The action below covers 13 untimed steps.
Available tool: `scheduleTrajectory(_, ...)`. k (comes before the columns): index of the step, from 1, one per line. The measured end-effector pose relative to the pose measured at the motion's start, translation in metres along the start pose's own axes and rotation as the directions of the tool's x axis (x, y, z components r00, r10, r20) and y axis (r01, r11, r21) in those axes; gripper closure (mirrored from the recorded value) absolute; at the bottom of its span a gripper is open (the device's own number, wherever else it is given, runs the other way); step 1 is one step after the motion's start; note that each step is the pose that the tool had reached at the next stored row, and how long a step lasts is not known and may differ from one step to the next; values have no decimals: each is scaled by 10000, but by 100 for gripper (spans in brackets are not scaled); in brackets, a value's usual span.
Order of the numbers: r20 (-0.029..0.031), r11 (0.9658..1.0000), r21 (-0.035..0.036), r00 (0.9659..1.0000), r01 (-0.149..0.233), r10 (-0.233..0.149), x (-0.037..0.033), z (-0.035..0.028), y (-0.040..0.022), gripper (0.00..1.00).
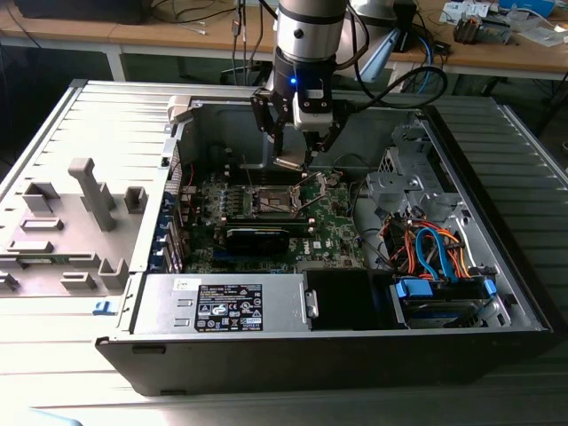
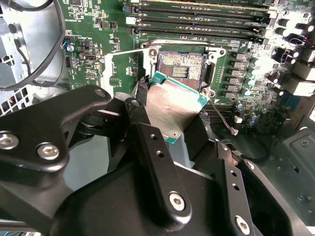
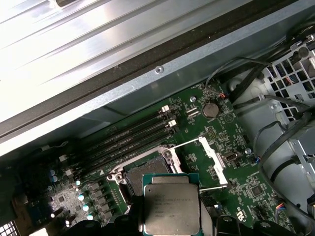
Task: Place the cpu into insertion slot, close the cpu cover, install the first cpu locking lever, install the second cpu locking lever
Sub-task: 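Place the cpu into insertion slot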
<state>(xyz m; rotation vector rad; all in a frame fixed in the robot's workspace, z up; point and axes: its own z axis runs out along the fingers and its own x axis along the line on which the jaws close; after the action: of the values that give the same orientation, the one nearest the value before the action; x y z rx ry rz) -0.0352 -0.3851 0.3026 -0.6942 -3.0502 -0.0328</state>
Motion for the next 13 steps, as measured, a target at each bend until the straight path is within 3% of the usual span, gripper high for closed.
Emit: scheduleTrajectory(13,2,9999,-1,9999,-112,112,-1,0,-3,45)
